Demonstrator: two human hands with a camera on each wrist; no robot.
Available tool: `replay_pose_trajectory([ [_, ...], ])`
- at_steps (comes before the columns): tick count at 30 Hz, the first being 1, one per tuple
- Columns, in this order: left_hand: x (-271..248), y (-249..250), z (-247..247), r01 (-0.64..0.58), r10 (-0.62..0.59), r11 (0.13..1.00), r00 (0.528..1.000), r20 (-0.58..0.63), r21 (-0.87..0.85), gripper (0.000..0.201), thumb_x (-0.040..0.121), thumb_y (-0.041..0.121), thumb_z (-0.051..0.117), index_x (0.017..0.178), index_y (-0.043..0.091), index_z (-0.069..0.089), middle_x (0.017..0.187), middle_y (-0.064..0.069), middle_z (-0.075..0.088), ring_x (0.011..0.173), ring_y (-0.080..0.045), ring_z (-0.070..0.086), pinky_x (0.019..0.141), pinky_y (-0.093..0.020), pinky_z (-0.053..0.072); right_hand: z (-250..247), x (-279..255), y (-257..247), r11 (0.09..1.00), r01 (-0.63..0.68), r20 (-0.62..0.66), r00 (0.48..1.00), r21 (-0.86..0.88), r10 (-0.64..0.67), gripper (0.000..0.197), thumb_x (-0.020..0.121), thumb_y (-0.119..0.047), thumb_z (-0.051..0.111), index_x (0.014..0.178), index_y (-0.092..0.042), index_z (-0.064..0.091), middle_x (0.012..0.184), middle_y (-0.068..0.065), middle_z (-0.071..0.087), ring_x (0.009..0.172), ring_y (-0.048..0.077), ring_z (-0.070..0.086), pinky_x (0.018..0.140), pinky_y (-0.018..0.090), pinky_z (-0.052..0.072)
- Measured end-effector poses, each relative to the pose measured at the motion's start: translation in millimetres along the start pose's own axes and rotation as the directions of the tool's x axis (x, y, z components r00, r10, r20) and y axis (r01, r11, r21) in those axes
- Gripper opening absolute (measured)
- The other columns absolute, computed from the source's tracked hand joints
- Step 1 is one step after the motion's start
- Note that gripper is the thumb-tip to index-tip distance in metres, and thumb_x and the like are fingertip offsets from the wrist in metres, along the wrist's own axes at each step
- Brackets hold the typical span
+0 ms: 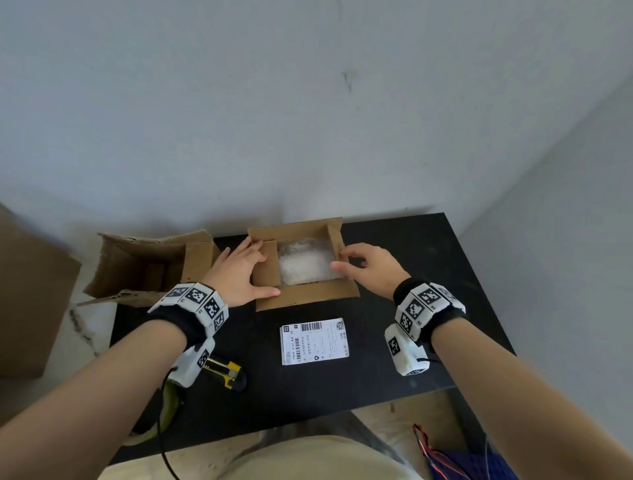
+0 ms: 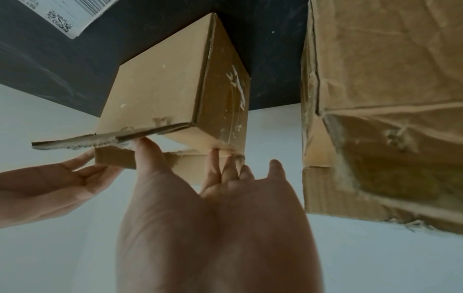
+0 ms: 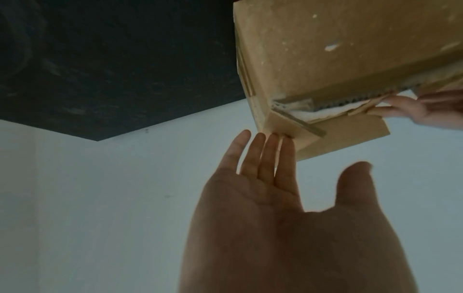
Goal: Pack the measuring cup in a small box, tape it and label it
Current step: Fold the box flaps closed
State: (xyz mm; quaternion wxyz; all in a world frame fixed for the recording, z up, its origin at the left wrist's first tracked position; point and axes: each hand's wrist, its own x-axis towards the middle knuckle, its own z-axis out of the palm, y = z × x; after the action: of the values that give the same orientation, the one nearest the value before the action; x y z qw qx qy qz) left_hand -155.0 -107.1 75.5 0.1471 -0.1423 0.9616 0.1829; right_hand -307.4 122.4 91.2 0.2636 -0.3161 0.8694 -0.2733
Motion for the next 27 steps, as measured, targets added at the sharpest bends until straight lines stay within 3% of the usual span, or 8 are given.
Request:
replay_pose_trajectory([
  [5, -5.7, 2.2, -0.5, -0.007, 0.007, 1.0, 1.0, -0.005, -0.021, 0.076, 0.084, 0.067, 0.035, 0.14, 0.016, 0.04, 0.158, 0.002, 0.012, 0.145, -0.011, -0.004, 0.119, -0.043, 0.004, 5.9, -7.9, -4.9, 0.996, 0.017, 0.19, 0.982, -0.083, -0.001, 0.08, 0.074, -0.052, 0.07, 0.139, -0.013, 0.044, 0.148, -0.009, 0.029, 0.131, 0.011, 0.036, 0.105, 0.024, 0.031],
  [9, -12.5, 4.9, -0.3, -0.015, 0.015, 1.0, 0.999, 0.037, 0.011, 0.098, 0.073, 0.083, 0.02, 0.144, 0.016, 0.034, 0.157, 0.002, 0.012, 0.145, -0.011, -0.003, 0.119, -0.041, 0.003, 7.6, -6.8, -2.6, 0.982, 0.064, 0.171, 0.985, -0.178, -0.033, 0.068, 0.079, -0.035, 0.071, 0.138, -0.013, 0.045, 0.147, -0.006, 0.03, 0.129, 0.013, 0.038, 0.109, 0.028, 0.033],
  [12, -15.5, 6.3, -1.3, -0.017, 0.017, 1.0, 1.0, 0.003, -0.02, 0.077, 0.083, 0.069, 0.032, 0.139, 0.017, 0.04, 0.155, 0.0, 0.024, 0.144, -0.014, 0.014, 0.118, -0.039, 0.012, 7.7, -2.9, -4.4, 0.986, 0.062, 0.117, 0.992, -0.155, -0.044, 0.054, 0.086, -0.032, 0.065, 0.134, -0.013, 0.049, 0.141, -0.003, 0.038, 0.122, 0.014, 0.045, 0.103, 0.025, 0.036],
  [15, -18.1, 10.8, -1.3, -0.028, 0.018, 0.996, 0.992, -0.124, -0.083, 0.056, 0.092, 0.054, 0.037, 0.133, 0.018, 0.045, 0.138, -0.002, 0.051, 0.125, -0.017, 0.047, 0.106, -0.033, 0.033, 9.4, 1.8, -6.6, 0.986, 0.069, 0.049, 0.997, -0.15, -0.063, 0.048, 0.088, -0.031, 0.061, 0.132, -0.013, 0.049, 0.132, 0.001, 0.048, 0.111, 0.017, 0.052, 0.092, 0.025, 0.04],
  [17, -18.4, 14.6, -1.1, -0.034, 0.017, 0.994, 0.986, -0.167, -0.1, 0.048, 0.096, 0.043, 0.04, 0.136, 0.017, 0.041, 0.133, -0.002, 0.055, 0.118, -0.018, 0.053, 0.1, -0.032, 0.039, 11.1, 4.5, -8.0, 0.985, 0.07, -0.002, 0.997, -0.155, -0.072, 0.047, 0.089, -0.03, 0.06, 0.13, -0.013, 0.048, 0.129, 0.002, 0.052, 0.111, 0.018, 0.053, 0.092, 0.028, 0.042],
  [23, -10.5, 25.8, 4.3, -0.008, -0.039, 0.992, 0.929, -0.368, -0.125, 0.061, 0.09, 0.026, 0.058, 0.143, 0.017, 0.029, 0.14, -0.008, 0.039, 0.116, -0.021, 0.051, 0.082, -0.03, 0.05, 13.9, 13.3, -8.3, 0.977, 0.032, -0.072, 0.996, -0.211, -0.048, 0.052, 0.088, -0.027, 0.062, 0.133, -0.015, 0.041, 0.127, 0.002, 0.056, 0.113, 0.02, 0.055, 0.096, 0.037, 0.045],
  [25, -6.1, 28.1, 7.6, 0.014, -0.046, 0.996, 0.913, -0.405, -0.084, 0.077, 0.083, 0.021, 0.068, 0.146, 0.014, 0.025, 0.145, -0.014, 0.028, 0.126, -0.028, 0.04, 0.096, -0.037, 0.046, 15.4, 16.7, -7.8, 0.97, 0.012, -0.071, 0.997, -0.241, -0.03, 0.059, 0.086, -0.026, 0.064, 0.137, -0.016, 0.035, 0.127, 0.005, 0.057, 0.112, 0.023, 0.056, 0.097, 0.042, 0.044],
  [27, -1.9, 27.6, 9.8, 0.043, -0.052, 0.999, 0.917, -0.395, -0.032, 0.084, 0.08, 0.021, 0.071, 0.147, 0.012, 0.021, 0.151, -0.016, 0.019, 0.137, -0.032, 0.024, 0.11, -0.043, 0.03, 17.6, 19.1, -8.2, 0.974, -0.012, -0.075, 0.997, -0.228, -0.005, 0.068, 0.084, -0.024, 0.067, 0.14, -0.017, 0.03, 0.128, 0.006, 0.055, 0.112, 0.026, 0.055, 0.097, 0.043, 0.044],
])
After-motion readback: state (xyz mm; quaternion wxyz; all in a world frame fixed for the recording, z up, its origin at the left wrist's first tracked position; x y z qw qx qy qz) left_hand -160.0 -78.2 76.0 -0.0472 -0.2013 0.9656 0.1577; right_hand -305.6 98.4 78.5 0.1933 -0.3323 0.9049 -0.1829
